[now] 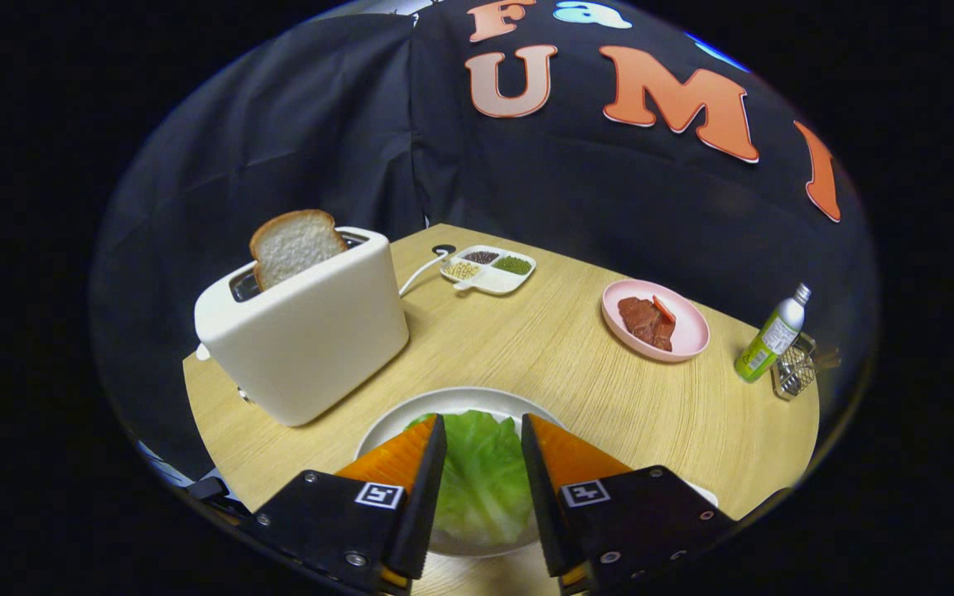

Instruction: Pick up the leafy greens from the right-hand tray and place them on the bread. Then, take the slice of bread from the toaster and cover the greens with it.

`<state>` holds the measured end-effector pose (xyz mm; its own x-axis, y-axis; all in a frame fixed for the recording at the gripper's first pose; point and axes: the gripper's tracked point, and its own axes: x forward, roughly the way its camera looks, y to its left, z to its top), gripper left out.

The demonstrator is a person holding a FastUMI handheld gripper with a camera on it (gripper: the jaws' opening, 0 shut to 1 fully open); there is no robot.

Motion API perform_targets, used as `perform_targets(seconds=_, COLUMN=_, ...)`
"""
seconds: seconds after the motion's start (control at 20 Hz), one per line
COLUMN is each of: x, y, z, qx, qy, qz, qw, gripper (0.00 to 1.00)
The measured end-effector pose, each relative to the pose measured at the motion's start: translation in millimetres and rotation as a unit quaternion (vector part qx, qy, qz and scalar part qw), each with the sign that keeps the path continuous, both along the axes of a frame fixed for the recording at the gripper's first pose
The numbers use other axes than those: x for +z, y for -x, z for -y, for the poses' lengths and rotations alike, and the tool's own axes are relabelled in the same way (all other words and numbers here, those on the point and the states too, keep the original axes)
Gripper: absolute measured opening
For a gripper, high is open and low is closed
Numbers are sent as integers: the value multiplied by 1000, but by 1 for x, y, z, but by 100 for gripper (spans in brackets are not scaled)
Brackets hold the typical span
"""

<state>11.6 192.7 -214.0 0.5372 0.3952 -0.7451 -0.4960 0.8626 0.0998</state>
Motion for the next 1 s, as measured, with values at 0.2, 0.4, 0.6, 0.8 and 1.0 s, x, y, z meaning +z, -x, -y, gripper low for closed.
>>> perform_targets(seconds=0.2, x=47, y=-5, z=-43, qx=14, qy=-31, qz=9, qw=999, gripper=77)
perform_targets(seconds=0.4, x=83, y=-12, z=-85, qx=28, qy=-48, qz=0, qw=998, gripper=82)
perform_targets(seconds=0.6, x=106, y=-20, z=-129, qx=28, qy=-62, qz=-29, qw=997, gripper=83)
perform_targets(seconds=0.8, x=113, y=-20, z=-166, qx=43, qy=-58, qz=-75, qw=995, gripper=84)
perform_targets(seconds=1.0, x=108, y=-17, z=-198, qx=42, qy=-49, qz=-127, qw=990, gripper=89)
